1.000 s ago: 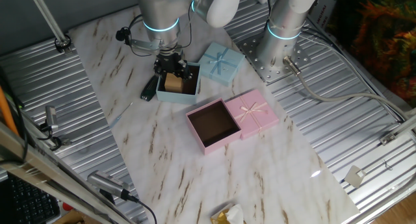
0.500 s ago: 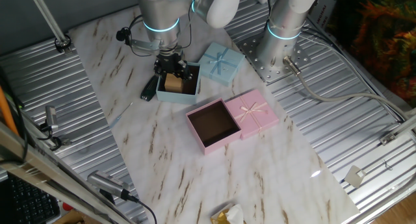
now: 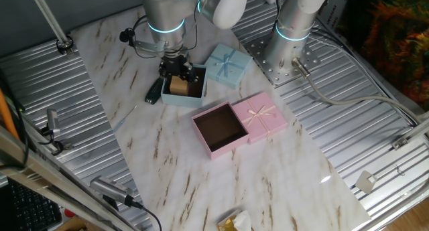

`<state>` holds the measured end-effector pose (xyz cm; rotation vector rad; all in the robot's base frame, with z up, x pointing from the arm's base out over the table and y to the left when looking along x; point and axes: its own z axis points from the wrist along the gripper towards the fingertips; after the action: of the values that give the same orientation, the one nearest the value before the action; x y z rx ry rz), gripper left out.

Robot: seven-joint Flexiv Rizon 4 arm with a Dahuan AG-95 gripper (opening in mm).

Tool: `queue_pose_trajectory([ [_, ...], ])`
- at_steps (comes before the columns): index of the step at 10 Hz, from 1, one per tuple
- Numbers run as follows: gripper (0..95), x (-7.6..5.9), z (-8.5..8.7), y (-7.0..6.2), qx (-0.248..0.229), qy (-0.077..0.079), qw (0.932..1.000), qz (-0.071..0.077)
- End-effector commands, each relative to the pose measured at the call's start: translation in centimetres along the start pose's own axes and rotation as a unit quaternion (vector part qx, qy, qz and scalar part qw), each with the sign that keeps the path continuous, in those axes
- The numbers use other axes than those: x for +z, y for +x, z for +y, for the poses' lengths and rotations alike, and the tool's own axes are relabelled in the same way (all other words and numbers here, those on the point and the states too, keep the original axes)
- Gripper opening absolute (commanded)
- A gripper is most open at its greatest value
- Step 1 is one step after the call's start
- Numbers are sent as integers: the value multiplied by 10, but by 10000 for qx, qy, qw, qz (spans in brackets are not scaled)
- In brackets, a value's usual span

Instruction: Move an object from one box to another

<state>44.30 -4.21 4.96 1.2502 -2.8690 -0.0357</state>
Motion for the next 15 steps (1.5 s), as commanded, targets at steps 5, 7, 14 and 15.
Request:
queue_pose_trajectory([
  [5,0,0,0,1,206,57,9998,-5],
  [7,0,0,0,1,233,62,9997,-6],
  [14,0,-25,8,-1,405,74,9992,-20],
  [15,0,-34,12,-1,498,73,9987,-16],
])
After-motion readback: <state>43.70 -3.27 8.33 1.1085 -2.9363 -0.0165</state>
